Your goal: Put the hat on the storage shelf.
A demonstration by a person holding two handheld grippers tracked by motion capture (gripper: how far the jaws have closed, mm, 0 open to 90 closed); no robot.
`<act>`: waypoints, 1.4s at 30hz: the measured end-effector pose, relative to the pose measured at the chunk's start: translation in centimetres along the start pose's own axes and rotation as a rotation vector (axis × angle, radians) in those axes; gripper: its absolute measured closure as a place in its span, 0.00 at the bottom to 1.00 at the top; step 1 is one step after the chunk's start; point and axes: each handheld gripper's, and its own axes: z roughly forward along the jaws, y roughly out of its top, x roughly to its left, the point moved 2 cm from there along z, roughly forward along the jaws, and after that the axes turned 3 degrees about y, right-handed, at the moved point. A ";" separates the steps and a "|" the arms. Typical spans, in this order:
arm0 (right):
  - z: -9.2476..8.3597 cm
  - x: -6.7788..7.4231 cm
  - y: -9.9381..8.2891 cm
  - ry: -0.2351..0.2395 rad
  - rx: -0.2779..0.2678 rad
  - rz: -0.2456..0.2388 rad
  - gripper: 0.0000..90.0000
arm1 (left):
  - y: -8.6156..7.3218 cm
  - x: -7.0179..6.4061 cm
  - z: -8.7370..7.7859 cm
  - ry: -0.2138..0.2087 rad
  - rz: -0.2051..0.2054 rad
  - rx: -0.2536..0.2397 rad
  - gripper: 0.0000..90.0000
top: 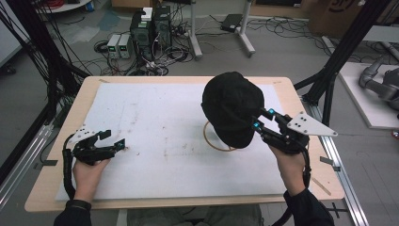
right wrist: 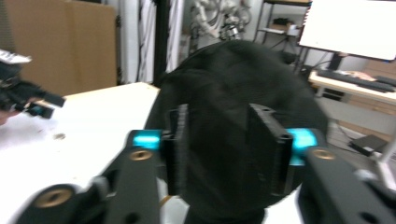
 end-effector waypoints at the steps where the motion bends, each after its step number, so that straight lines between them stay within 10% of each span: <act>1: -0.2 -0.4 0.0 -0.011 -0.006 0.010 0.56 | 0.0 0.0 0.0 -0.001 0.002 -0.001 0.25; 17: -1.5 -6.2 -7.0 -0.187 0.058 0.165 0.39 | 0.8 -1.4 0.7 -0.008 0.087 -0.019 0.22; 42: -2.5 -7.5 -12.0 -0.210 0.204 0.262 0.33 | 1.3 -2.5 2.1 -0.041 0.124 -0.020 0.22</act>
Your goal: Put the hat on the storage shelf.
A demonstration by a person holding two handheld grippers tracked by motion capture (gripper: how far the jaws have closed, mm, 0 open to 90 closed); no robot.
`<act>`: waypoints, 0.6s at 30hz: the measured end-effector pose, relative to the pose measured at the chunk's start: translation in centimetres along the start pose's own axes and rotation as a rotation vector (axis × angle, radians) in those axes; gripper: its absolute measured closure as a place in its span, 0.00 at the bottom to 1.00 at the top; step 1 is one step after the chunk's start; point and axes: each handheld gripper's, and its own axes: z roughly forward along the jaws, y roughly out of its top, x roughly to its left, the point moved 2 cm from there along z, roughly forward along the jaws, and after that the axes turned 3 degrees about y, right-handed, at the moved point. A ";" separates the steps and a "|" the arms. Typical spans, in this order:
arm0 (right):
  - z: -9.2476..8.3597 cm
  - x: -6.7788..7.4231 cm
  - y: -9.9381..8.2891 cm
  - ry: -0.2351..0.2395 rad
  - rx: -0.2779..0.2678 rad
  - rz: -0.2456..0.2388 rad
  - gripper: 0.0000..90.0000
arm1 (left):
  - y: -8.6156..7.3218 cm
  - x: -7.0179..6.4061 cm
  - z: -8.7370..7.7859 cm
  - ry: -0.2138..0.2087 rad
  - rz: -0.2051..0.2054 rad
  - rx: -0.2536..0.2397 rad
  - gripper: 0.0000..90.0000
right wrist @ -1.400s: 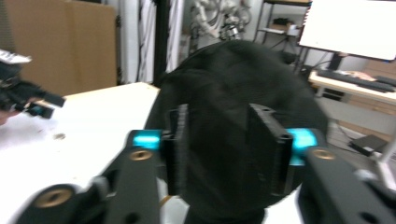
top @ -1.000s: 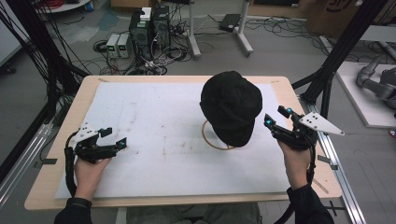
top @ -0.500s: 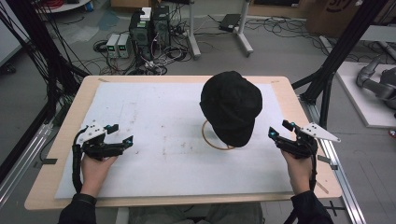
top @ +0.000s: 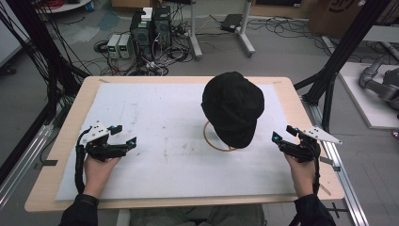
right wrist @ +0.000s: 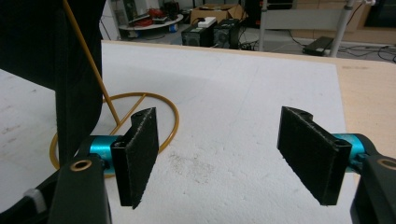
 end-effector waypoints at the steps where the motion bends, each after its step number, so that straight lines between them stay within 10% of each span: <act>1: 0.0 0.0 0.0 0.000 0.001 0.003 0.33 | 0.0 -0.1 0.0 -0.001 -0.002 0.001 0.22; 18: 0.2 -0.1 0.0 -0.006 0.016 -0.011 0.33 | 0.0 -0.1 -0.1 -0.001 -0.006 0.007 0.22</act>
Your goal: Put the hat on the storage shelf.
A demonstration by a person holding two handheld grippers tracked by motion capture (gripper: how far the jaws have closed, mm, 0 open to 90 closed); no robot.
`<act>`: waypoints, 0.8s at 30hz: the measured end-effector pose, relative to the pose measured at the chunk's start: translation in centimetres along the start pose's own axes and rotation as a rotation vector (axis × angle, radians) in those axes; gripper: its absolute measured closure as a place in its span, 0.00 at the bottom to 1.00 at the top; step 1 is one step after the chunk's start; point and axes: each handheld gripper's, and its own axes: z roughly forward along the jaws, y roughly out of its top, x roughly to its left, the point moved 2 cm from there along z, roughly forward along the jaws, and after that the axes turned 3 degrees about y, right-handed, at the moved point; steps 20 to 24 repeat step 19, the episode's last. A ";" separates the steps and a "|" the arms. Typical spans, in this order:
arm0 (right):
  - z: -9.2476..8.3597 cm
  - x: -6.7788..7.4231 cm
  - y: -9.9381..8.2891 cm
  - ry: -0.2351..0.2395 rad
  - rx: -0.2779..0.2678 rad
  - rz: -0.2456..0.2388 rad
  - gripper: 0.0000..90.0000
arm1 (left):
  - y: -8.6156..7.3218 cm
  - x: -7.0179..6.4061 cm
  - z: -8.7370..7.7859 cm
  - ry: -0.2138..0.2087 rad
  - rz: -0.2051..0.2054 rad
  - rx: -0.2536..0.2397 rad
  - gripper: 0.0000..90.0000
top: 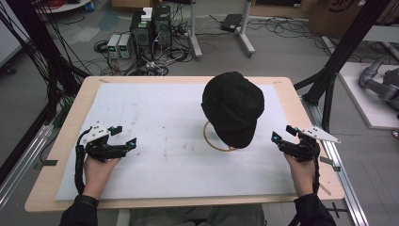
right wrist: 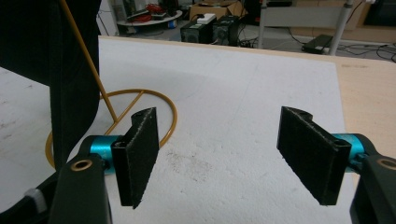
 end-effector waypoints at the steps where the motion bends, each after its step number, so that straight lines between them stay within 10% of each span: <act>1: 0.0 0.0 0.0 -0.001 0.004 0.003 0.33 | 0.0 0.0 0.0 0.000 -0.002 -0.001 0.22; 24: 0.0 -0.1 0.0 0.004 0.002 0.005 0.32 | -0.1 0.1 0.1 0.002 0.003 0.007 0.22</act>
